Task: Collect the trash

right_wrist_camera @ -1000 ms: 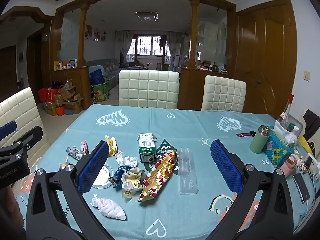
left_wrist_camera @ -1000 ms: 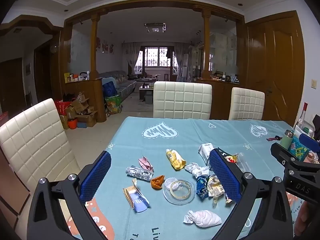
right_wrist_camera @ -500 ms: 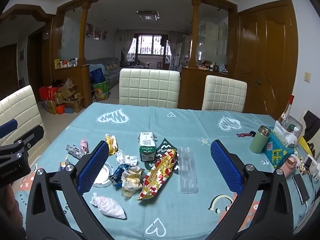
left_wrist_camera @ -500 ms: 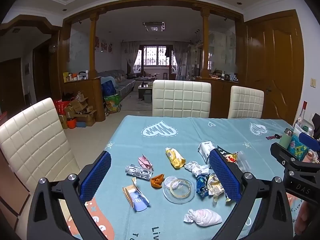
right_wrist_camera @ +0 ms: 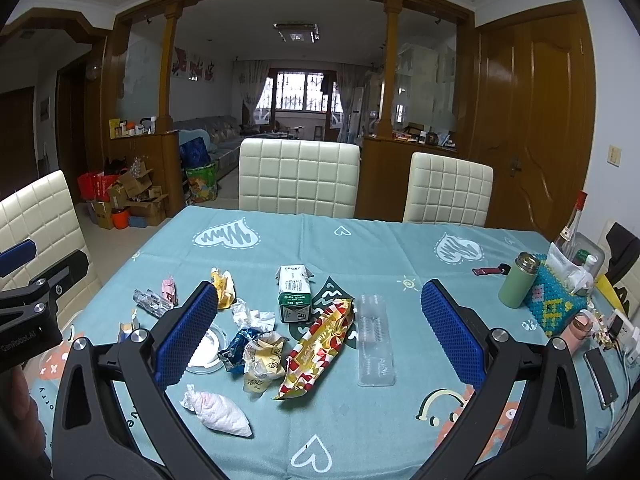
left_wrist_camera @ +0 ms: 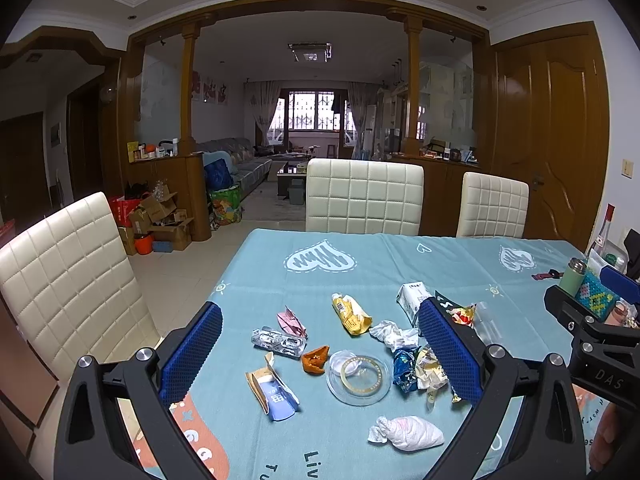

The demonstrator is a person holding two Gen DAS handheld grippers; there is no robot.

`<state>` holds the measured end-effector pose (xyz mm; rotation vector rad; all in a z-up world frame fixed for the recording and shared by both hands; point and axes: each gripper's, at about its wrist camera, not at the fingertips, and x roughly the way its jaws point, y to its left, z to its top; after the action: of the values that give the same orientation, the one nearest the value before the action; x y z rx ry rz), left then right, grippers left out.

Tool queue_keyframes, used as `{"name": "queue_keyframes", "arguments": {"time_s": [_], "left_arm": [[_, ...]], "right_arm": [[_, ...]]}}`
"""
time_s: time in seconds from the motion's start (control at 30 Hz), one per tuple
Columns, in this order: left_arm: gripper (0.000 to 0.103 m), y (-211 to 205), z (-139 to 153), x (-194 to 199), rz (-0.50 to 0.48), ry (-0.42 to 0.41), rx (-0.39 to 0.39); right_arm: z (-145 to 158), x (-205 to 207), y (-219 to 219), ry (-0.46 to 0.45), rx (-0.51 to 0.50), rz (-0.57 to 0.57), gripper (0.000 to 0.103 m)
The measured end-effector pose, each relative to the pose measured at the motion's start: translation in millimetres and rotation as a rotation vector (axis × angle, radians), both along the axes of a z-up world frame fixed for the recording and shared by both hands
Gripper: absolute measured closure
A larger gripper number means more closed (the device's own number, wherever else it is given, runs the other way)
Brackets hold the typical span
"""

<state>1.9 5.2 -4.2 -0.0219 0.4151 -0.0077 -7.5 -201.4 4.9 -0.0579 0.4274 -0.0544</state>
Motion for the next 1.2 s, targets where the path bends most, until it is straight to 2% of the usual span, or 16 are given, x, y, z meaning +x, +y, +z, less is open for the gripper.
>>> {"name": "queue_keyframes", "arguments": {"time_s": [1.2], "left_arm": [[0.007, -3.4, -2.6, -3.7, -0.01, 0.011, -0.006]], "right_arm": [[-0.4, -2.3, -0.7, 0.001, 0.002, 0.003, 0.003]]}}
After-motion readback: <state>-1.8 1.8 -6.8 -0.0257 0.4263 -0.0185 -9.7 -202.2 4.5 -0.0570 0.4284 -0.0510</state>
